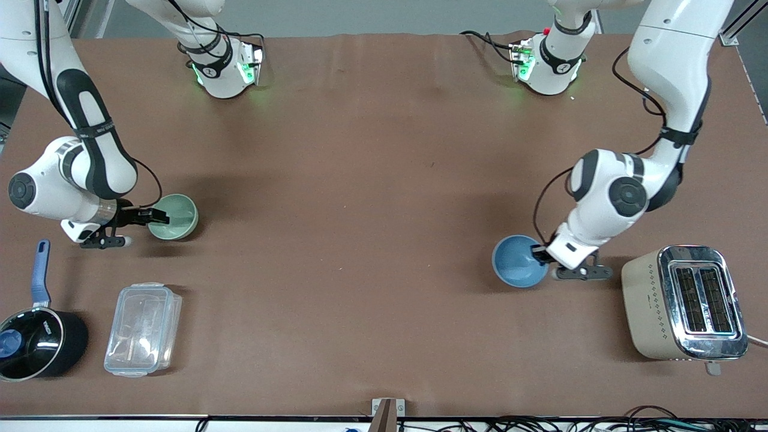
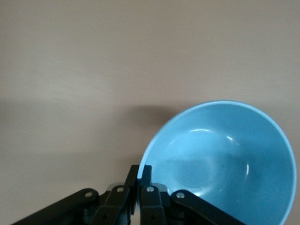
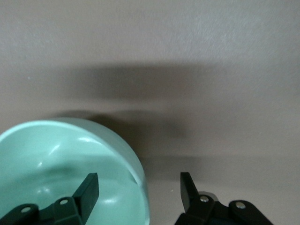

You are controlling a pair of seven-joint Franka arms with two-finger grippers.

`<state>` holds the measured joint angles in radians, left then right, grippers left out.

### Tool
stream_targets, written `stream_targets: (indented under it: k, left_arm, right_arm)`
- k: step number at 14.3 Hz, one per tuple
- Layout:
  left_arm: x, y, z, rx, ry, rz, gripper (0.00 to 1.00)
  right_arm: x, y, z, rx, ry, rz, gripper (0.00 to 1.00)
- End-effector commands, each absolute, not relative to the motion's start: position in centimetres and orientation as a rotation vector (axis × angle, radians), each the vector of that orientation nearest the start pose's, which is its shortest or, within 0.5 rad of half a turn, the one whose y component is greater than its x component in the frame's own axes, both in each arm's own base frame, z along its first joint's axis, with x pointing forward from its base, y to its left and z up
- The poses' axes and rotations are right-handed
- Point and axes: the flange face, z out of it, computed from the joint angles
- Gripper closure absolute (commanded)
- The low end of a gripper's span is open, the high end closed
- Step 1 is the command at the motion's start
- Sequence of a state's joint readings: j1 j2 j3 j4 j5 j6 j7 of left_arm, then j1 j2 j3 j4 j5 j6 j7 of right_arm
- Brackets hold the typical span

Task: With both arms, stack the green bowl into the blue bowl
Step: 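Carry the blue bowl with the left gripper toward the green bowl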

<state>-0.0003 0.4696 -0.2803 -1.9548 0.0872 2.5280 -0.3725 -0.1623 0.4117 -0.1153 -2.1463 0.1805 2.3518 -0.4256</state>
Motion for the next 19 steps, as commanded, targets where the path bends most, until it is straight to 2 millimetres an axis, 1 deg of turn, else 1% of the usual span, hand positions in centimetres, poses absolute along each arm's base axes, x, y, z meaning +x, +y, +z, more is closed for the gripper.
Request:
stream_targets:
  k: [1, 2, 3, 4, 6, 8, 9, 11, 12, 13, 14, 15, 16, 17, 18, 19]
  left_arm:
    - [59.5, -23.0, 27.2, -3.276, -0.239, -0.139, 1.0]
    - [58.8, -26.2, 27.3, -3.286, -0.298, -0.129, 1.0]
    - [58.0, -29.8, 27.7, -3.298, -0.349, -0.129, 1.0]
    - [57.0, -32.9, 27.9, -3.308, -0.4, -0.123, 1.0]
    - [55.9, -38.4, 27.3, -3.322, -0.525, -0.094, 1.0]
    - [54.1, -43.1, 26.0, -3.333, -0.551, -0.05, 1.0]
    - [53.3, -44.8, 24.9, -3.325, -0.544, -0.047, 1.0]
    - [52.6, -48.1, 23.2, -3.329, -0.536, -0.048, 1.0]
    - [52.3, -49.3, 22.3, -3.321, -0.563, -0.05, 1.0]
    - [51.9, -50.0, 21.5, -3.308, -0.544, -0.07, 1.0]
    - [51.0, -50.9, 20.6, -3.298, -0.498, -0.077, 1.0]
    - [50.7, -51.1, 19.9, -3.285, -0.478, -0.095, 0.99]
    - [50.3, -51.5, 19.8, -3.28, -0.463, -0.102, 0.98]
    - [50.4, -51.4, 19.8, -3.279, -0.463, -0.107, 0.85]
    - [50.7, -51.2, 20.3, -3.282, -0.471, -0.115, 0.44]
    - [51.1, -51.0, 21.0, -3.285, -0.469, -0.137, 0.01]
  right_arm:
    - [51.9, -14.5, 19.3, -2.977, -0.022, 0.246, 0.63]
    - [51.8, -14.5, 19.4, -2.976, -0.02, 0.248, 0.79]
    - [51.9, -14.6, 19.6, -2.977, -0.021, 0.241, 0.89]
    - [51.9, -14.6, 19.6, -2.977, -0.019, 0.241, 0.95]
    - [52.2, -14.5, 21.0, -2.971, -0.015, 0.238, 0.97]
    - [53.6, -14.6, 23.7, -2.953, -0.021, 0.247, 0.97]
    - [54.5, -14.5, 25.3, -2.943, -0.023, 0.255, 0.97]
    - [56.5, -14.1, 28.6, -2.93, 0.025, 0.272, 0.97]
    - [57.5, -13.0, 30.0, -2.93, 0.032, 0.281, 0.97]
    - [58.4, -11.7, 31.2, -2.93, 0.06, 0.294, 0.97]
    - [59.0, -10.4, 32.0, -2.932, 0.111, 0.307, 0.97]
    - [59.6, -8.3, 32.6, -2.937, 0.137, 0.32, 0.96]
    - [60.1, -6.2, 33.2, -2.945, 0.177, 0.316, 0.96]
    - [60.6, -3.2, 34.1, -2.955, 0.235, 0.307, 0.96]
    - [61.1, -0.4, 34.8, -2.962, 0.276, 0.3, 0.96]
    - [61.4, 2.6, 35.5, -2.962, 0.311, 0.288, 0.96]
